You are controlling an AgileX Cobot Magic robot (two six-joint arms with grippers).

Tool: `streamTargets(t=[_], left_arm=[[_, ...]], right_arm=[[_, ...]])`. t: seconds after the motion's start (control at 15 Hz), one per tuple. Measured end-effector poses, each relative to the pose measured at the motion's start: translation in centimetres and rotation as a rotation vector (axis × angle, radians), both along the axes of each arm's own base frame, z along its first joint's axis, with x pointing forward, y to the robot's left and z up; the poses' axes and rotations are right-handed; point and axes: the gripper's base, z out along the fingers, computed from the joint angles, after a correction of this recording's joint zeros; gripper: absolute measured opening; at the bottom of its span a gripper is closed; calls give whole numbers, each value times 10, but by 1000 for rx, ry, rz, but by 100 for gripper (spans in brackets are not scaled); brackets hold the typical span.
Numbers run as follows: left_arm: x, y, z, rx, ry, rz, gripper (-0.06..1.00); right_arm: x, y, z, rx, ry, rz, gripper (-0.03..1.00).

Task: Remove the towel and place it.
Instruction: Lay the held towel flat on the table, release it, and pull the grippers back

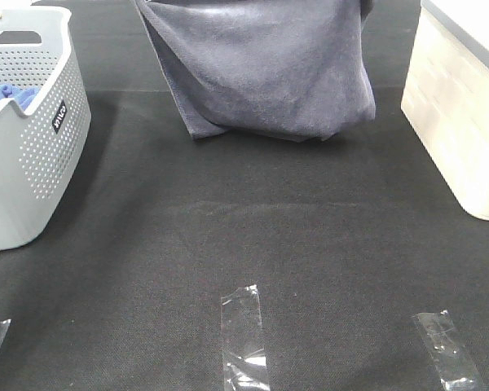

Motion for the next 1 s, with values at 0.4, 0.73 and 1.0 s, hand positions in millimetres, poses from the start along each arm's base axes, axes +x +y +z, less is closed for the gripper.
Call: streamTargets(t=[0.4,0.73,1.0], left_arm=[[-16,5,-7,11,95,-2,0],[-79,7,-22,33,298,-35,0],[-127,-8,-35,81,390,-105,0]], right_arm=[[-5,3,-1,72,45,-15,0],[-68,-6,-26,104,259,1,0],[-112,-16,-37,84,339,12,0]])
